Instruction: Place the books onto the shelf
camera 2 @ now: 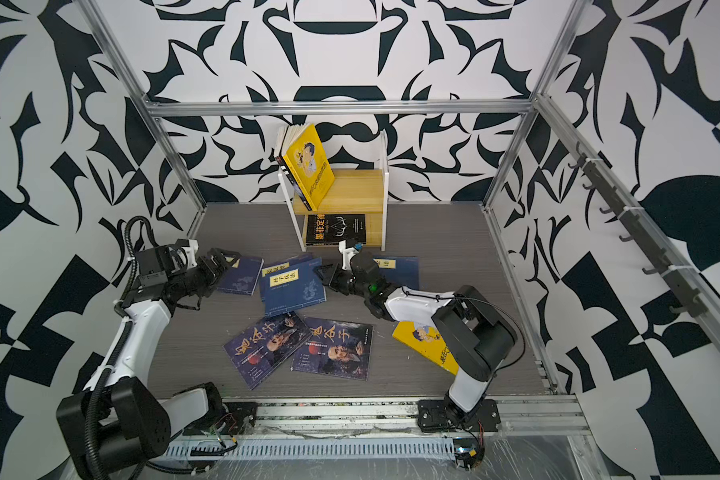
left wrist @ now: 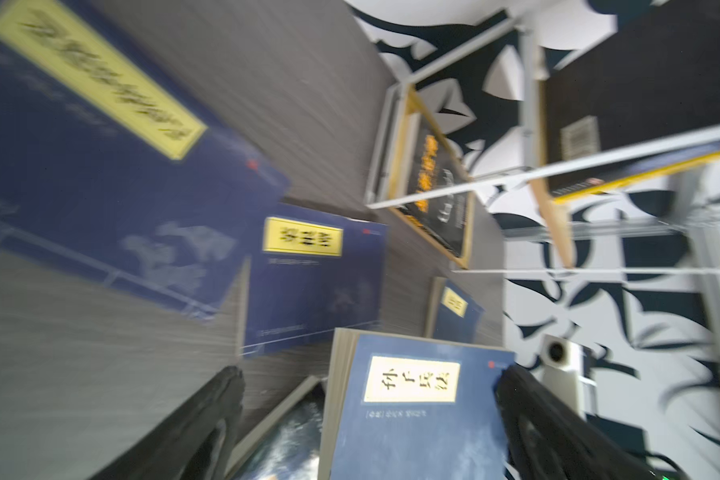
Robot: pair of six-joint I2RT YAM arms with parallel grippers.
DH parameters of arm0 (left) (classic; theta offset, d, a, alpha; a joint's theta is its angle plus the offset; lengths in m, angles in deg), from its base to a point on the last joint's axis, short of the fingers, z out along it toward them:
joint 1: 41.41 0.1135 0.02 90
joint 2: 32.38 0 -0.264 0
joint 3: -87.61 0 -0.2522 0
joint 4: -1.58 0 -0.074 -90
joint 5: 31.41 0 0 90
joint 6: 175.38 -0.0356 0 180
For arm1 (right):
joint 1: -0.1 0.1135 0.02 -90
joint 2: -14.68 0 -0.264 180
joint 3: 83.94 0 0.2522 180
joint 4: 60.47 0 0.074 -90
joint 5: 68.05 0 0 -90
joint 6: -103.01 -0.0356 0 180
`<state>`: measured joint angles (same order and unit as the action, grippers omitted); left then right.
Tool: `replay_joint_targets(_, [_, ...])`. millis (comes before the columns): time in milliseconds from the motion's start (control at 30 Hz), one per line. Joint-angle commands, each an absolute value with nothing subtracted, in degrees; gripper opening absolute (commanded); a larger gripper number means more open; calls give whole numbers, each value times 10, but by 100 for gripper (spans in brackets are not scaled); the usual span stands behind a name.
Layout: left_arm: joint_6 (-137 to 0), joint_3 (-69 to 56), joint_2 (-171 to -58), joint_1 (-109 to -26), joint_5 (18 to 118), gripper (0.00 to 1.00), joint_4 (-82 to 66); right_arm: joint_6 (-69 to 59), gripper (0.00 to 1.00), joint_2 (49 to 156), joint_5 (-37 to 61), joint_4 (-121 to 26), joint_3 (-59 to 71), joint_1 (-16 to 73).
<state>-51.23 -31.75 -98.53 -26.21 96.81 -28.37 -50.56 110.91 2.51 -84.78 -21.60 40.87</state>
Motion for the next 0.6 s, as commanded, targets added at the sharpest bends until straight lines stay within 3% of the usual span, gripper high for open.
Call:
replay_joint_targets(0, [-464,-326,-983,-272,1052,100,-208,-536,0,1066,39,-966,-232,399])
replay_joint_targets(300, [-479,-320,-996,-310,1094,96,-175,-566,0,1036,63,-1074,-285,389])
replay_joint_targets(567, [-506,-312,-1004,-349,1103,95,-196,-595,0,1075,47,-1212,-276,390])
